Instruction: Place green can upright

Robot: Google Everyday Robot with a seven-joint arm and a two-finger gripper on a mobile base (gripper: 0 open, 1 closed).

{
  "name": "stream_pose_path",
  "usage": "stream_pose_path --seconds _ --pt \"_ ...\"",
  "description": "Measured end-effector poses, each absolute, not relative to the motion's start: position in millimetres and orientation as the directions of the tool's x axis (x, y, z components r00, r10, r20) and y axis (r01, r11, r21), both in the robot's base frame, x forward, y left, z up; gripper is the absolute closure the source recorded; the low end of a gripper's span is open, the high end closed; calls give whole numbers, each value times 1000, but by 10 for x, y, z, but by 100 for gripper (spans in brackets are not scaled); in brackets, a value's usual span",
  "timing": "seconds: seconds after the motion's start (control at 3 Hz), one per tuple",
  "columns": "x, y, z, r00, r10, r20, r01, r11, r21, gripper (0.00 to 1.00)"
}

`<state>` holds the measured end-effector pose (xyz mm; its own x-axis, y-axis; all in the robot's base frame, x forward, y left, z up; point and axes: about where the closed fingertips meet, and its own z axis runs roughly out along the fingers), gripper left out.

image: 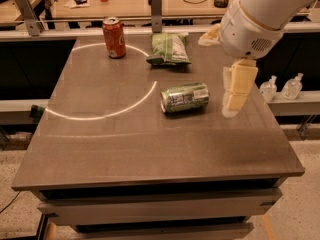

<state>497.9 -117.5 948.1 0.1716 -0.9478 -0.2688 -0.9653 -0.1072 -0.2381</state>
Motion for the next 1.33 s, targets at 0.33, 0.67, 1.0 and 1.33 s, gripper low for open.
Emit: stream_pose_path --seconds 0.33,0.67,1.0,1.33 --pt "5124 -984 9382 212 -941 -266 -958 -146 -247 0" --pt "5263 -833 9273 228 -936 -268 -956 -163 -244 0" --pt "5353 -756 9114 229 -942 -245 -959 -175 -222 0" --pt "5421 -692 8949 243 -946 -217 -959 -200 -202 0"
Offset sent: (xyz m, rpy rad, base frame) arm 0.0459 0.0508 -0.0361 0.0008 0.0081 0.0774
